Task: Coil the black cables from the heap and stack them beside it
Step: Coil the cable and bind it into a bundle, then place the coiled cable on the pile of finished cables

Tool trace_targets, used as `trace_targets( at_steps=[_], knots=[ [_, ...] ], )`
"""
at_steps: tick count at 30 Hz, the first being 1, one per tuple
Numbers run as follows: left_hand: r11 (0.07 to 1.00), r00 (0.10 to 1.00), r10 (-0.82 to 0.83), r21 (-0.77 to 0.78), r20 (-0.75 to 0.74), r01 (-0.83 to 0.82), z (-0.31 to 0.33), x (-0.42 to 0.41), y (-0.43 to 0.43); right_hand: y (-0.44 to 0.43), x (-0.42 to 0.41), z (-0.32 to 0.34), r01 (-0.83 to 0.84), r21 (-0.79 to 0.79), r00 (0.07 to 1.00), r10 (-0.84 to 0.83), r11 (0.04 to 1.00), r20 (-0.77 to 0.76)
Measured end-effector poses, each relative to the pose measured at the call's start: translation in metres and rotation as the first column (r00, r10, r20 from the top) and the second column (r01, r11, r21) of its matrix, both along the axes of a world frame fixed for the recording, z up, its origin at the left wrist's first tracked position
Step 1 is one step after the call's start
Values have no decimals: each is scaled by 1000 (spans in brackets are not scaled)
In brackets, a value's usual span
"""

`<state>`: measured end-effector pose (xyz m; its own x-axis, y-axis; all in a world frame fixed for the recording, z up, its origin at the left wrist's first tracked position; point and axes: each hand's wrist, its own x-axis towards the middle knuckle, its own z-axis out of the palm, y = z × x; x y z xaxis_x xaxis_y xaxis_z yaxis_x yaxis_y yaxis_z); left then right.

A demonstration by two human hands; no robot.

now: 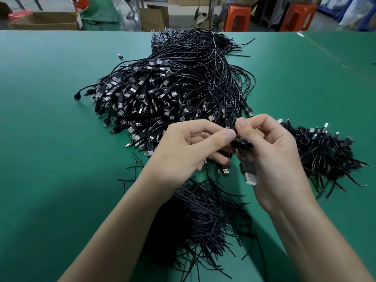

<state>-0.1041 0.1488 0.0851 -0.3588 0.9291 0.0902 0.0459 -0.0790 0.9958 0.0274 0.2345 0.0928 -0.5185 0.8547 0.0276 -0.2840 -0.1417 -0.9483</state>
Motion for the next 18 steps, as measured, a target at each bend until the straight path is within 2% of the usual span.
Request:
trace_targets(
  at_steps=[4,7,12,14,16,18],
  knots=[
    [998,997,32,-57,76,-27,-6,-1,1,-1,-1,-2,17,151,999,-24,988,48],
    [993,972,11,-117,233,16,-8,-1,2,5,2,-4,12,282,993,-46,959,112],
    [989,894,-13,-126,448,77,-6,1,4,8,4,-3,-34,376,990,-20,926,137],
    [992,907,-15,-107,420,66,-6,4,6,9,3,-4,-26,445,982,-61,895,180],
    [998,958,16,-69,286,4,-8,7,7,11,2,-7,-8,488,965,-122,873,232],
    [997,990,69,9,126,-71,-8,8,7,10,2,-8,5,390,973,-95,921,212]
  ],
)
